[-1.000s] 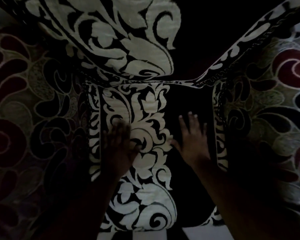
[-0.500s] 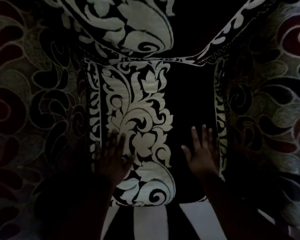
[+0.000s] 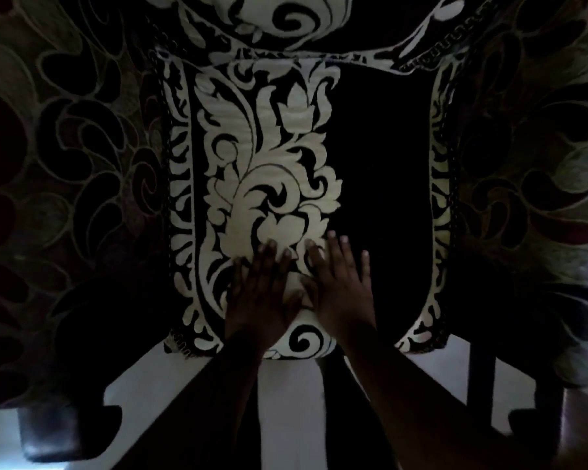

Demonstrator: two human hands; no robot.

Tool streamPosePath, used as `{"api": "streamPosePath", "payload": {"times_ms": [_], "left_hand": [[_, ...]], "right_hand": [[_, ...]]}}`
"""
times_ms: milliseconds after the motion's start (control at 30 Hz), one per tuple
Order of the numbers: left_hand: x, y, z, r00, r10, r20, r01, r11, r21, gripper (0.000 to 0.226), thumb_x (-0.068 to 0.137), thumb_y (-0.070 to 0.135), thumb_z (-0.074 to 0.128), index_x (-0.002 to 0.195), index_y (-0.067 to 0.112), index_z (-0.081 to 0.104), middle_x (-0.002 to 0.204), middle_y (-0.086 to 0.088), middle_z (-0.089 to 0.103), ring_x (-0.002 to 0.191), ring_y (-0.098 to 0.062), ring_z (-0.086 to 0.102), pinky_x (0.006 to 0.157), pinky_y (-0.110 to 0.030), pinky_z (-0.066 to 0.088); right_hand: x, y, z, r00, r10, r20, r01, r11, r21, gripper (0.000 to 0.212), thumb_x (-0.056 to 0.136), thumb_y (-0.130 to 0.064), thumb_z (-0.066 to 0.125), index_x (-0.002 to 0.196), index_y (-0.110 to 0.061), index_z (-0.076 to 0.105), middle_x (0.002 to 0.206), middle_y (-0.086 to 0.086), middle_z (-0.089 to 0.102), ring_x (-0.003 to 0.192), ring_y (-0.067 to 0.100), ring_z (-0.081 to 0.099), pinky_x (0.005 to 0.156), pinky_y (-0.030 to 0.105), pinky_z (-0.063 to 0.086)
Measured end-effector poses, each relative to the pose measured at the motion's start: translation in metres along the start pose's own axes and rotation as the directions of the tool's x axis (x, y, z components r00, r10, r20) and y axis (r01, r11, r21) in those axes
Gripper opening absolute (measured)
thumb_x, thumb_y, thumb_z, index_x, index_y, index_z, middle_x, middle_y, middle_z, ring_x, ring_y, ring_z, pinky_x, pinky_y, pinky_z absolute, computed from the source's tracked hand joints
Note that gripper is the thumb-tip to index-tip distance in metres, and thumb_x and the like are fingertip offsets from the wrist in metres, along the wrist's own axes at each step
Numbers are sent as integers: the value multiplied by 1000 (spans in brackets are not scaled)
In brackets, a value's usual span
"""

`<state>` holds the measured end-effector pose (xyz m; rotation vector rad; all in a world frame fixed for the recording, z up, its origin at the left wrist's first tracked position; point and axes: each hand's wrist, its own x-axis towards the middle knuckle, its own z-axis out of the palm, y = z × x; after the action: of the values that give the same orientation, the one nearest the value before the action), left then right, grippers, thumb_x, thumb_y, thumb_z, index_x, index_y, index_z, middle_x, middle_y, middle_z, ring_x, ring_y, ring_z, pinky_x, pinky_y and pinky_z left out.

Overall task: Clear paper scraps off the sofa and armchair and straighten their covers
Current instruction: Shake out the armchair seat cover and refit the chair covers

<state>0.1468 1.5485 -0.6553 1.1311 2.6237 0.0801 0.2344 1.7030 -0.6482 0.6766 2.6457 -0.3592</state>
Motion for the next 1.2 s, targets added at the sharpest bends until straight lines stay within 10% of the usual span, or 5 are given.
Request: {"api": "streamPosePath", "payload": {"times_ms": [367,567,833,1200], "left_hand": [[-62,-71,-23,999,30,-21,-28,994,104,91,92,71,50,156,9,30,164,-17,21,153,-36,16,120,-62,20],[-49,-4,-27,948,278,155,-273,960,-56,74,94,29,52,160,16,22,168,-11,10,155,-29,10,120,-60,17],[-90,-8,-18,932,260,252,-256,965,-50,90,88,34,69,161,18,18,168,-10,11,155,-28,10,118,-61,23],[-38,-2,-192,892,-58,448,253,886,-389,90,94,58,52,161,18,8,168,-13,6,154,-31,14,120,-47,26]], "right_hand": [[-81,80,-3,970,239,47,-236,970,-67,98,86,-82,24,162,-22,7,169,10,-2,156,30,0,122,61,9],[-79,10,8,973,-221,72,228,968,-106,89,91,-58,56,161,-25,13,169,8,6,156,29,7,119,65,11],[-126,20,21,975,-193,110,205,972,-116,75,99,-47,46,161,-20,14,169,4,6,155,23,10,120,55,24],[-77,-17,-161,964,123,236,-226,845,484,86,92,-75,23,159,-21,25,167,9,18,155,25,12,122,50,22]]}}
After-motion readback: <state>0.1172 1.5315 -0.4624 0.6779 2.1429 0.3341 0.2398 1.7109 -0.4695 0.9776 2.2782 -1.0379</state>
